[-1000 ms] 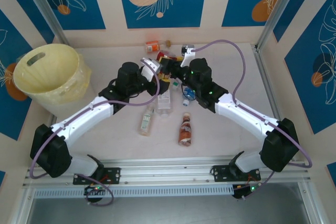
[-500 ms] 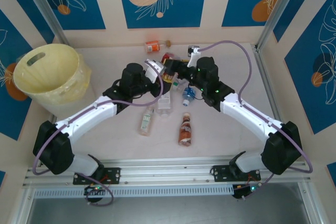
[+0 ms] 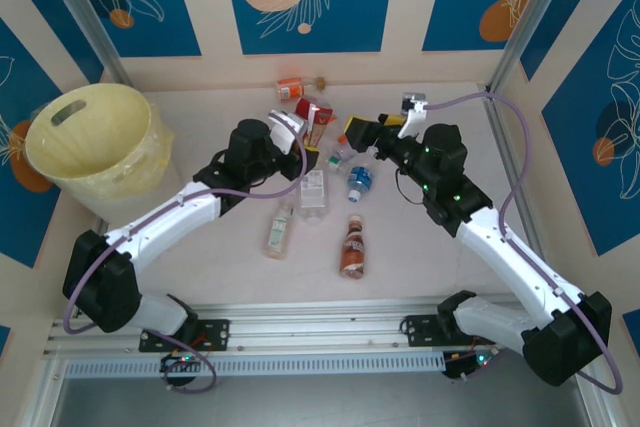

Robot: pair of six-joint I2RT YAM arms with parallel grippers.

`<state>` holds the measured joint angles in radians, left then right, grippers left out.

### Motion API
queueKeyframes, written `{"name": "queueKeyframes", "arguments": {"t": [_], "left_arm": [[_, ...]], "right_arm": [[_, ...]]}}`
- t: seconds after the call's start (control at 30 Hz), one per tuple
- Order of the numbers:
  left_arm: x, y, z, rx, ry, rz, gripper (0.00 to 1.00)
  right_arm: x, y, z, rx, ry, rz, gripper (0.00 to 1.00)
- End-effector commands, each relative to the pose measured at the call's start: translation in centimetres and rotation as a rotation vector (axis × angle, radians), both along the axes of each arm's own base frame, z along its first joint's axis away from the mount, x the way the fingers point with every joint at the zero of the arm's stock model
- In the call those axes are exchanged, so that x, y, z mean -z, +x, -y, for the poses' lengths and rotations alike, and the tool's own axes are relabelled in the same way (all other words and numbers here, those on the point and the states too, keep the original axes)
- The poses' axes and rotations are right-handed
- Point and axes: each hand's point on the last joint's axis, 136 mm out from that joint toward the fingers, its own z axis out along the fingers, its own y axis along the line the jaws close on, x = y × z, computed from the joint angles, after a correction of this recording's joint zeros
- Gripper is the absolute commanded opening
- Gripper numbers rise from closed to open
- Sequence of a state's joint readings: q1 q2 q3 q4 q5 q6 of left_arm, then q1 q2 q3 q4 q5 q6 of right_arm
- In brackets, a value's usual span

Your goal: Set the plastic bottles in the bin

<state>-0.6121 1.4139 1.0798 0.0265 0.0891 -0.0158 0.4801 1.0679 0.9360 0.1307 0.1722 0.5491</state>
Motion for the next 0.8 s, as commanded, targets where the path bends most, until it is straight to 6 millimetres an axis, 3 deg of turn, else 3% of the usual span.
{"name": "queueKeyframes", "arguments": {"t": [0.0,0.1,0.33,0.6,0.77], "left_arm": [[-2.0,0.7,-2.9,-0.128,0.021,0.005,0.47],[-2.9,0.5,-4.5,-0.179,0.061,-0.003,0.46],[-8.5,-0.5,-8.1,-0.312,0.052,0.099,0.46],[-16.8,-2.4,-10.4,-0.342,0.024,0.310,0.45],[-22.1,-1.6,-16.9,-0.575,0.094,0.460,0.41]], "right_arm": [[3.3,1.4,5.1,0.273,-0.112,-0.080,0.99],[4.6,1.6,8.6,0.383,-0.078,-0.123,0.99],[6.6,1.1,12.8,0.463,-0.040,-0.166,1.00],[7.3,1.1,13.8,0.480,0.017,-0.212,1.00],[6.9,1.3,13.5,0.461,0.029,-0.215,1.00]]}}
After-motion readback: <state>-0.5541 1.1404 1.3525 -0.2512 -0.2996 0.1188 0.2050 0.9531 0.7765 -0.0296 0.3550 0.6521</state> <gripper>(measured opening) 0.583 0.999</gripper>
